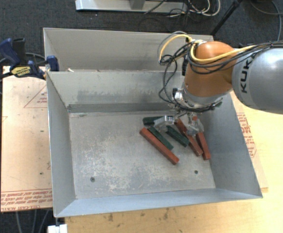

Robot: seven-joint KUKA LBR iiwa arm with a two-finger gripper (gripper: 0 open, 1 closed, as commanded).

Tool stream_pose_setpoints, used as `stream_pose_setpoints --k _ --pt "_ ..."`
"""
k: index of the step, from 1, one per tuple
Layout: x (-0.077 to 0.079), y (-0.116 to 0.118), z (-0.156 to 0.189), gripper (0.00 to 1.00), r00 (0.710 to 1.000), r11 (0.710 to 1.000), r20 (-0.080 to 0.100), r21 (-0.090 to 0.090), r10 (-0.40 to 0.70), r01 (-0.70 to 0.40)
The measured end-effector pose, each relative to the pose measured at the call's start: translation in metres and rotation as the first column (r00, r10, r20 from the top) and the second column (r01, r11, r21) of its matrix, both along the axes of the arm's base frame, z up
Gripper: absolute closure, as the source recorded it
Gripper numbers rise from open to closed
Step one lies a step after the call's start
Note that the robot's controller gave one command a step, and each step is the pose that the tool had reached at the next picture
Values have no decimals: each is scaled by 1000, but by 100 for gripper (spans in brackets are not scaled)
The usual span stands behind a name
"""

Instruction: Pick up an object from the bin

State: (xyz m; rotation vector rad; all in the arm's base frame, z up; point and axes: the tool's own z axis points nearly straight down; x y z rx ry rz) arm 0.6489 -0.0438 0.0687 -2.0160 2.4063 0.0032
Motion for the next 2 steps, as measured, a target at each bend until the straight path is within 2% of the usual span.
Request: stream_pose_setpoints --k 1,2 --pt "4 -3 8 100 1000 1000 9 -2 -5 5" --pt "-2 5 88 100 1000 1000 11 -1 8 -8"
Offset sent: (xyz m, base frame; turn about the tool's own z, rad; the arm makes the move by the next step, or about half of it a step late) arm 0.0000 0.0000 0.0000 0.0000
